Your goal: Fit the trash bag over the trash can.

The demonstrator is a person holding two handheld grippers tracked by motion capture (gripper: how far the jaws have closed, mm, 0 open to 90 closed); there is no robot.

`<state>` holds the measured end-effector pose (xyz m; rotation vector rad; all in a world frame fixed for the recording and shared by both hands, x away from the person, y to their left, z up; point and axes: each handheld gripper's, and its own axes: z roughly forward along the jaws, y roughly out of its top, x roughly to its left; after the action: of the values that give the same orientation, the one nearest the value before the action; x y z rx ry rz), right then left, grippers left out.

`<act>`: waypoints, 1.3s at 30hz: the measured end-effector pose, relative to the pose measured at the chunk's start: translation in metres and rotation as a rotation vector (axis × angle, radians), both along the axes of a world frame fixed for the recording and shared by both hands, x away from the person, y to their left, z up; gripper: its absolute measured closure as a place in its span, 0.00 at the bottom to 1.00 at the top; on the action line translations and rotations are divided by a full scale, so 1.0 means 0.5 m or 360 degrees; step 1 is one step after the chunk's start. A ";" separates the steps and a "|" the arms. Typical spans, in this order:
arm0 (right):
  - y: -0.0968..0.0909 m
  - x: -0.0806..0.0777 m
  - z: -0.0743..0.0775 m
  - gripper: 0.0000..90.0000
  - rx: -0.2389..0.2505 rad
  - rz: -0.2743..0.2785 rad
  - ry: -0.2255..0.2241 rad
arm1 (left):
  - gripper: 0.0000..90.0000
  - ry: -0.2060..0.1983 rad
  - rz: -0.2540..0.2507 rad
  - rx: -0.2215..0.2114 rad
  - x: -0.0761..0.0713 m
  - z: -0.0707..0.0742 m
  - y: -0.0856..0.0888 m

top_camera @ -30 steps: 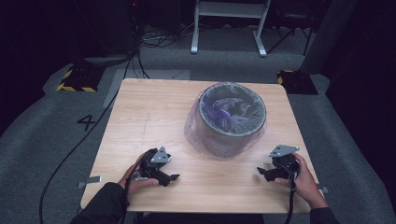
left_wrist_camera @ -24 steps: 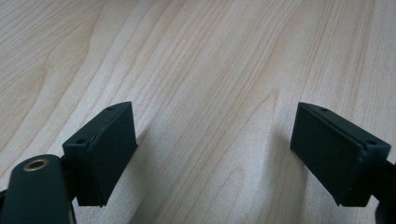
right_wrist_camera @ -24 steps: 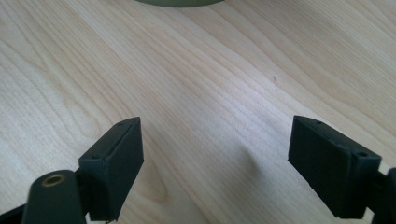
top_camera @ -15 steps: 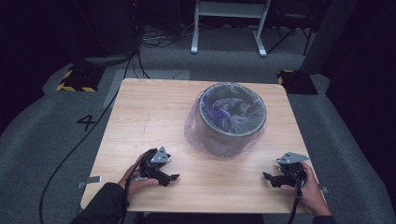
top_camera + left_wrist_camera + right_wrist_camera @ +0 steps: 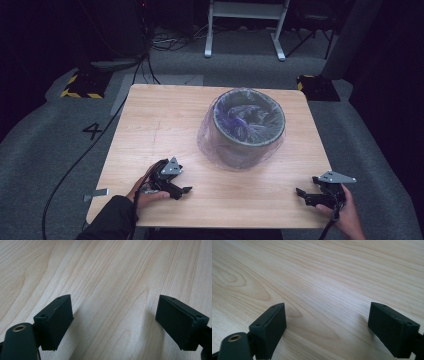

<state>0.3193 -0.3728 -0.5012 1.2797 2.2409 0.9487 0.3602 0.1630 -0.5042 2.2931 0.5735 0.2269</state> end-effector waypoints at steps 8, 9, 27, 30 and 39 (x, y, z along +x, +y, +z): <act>-0.033 -0.014 -0.005 0.17 0.0022 -0.0130 -0.0039 | 0.16 0.0002 0.0006 -0.0001 -0.001 0.000 0.000; -0.034 -0.015 -0.005 0.17 0.0027 -0.0134 -0.0043 | 0.16 0.0001 0.0005 0.0000 -0.001 0.000 0.000; -0.028 -0.012 -0.006 0.16 0.0020 -0.0170 -0.0046 | 0.15 0.0003 -0.0011 0.0000 0.001 0.000 0.001; -0.028 -0.012 -0.006 0.16 0.0019 -0.0170 -0.0046 | 0.15 0.0003 -0.0016 -0.0001 0.002 0.000 0.000; -0.028 -0.012 -0.006 0.16 0.0020 -0.0170 -0.0046 | 0.15 0.0003 -0.0017 0.0000 0.002 0.000 0.000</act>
<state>0.3133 -0.3868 -0.5043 1.3676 2.1248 0.9371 0.3611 0.1632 -0.5042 2.2958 0.5621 0.2193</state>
